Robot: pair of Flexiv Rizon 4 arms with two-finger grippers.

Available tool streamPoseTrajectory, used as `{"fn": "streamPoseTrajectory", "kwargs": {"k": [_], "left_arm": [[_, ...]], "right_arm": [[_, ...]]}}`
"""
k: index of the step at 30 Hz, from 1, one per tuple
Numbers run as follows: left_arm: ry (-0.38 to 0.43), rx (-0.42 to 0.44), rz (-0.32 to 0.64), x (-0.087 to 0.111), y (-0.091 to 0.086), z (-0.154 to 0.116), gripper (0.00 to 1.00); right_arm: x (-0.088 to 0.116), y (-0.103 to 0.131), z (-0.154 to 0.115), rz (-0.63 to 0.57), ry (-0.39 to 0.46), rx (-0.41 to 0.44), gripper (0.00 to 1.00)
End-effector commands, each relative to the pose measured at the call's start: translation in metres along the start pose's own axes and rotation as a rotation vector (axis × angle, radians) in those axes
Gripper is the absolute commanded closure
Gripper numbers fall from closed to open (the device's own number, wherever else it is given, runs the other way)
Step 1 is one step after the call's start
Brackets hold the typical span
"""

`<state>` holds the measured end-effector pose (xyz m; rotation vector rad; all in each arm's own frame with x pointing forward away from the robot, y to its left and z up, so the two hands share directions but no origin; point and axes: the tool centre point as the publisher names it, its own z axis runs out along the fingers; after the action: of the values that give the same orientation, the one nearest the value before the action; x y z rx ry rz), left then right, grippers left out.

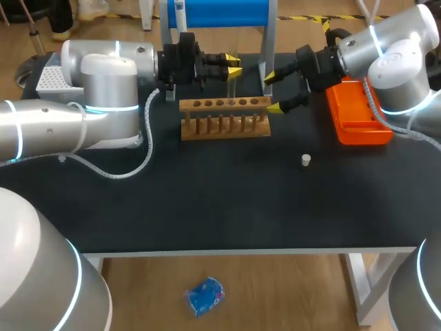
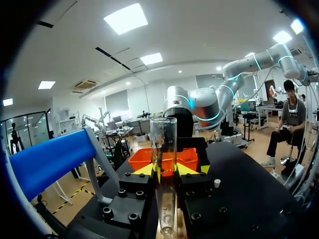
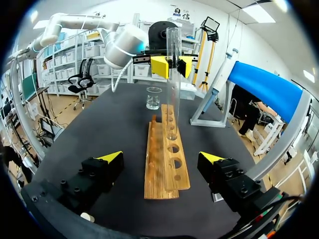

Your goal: Invert the test tube, pick up the pipette, mount the tip to pipette, aspirate from beaker and dispense into the tube, eject the tip, return the pipette, and cap with the stopper.

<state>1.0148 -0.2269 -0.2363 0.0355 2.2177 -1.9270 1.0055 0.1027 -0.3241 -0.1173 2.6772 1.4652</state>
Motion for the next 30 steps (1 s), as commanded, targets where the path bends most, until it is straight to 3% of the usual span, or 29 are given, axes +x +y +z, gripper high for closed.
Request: {"fn": "streamPoseTrajectory", "kwargs": {"k": [1,30], "left_arm": [[0.011,-0.001,-0.004,-0.003,0.005,0.002,1.00],[0.022,-0.040,-0.039,-0.003,0.036,0.009,1.00]], "right_arm": [[0.000,0.000,0.000,-0.001,0.000,0.000,0.00],[0.000,0.000,0.000,-0.001,0.000,0.000,0.00]]}}
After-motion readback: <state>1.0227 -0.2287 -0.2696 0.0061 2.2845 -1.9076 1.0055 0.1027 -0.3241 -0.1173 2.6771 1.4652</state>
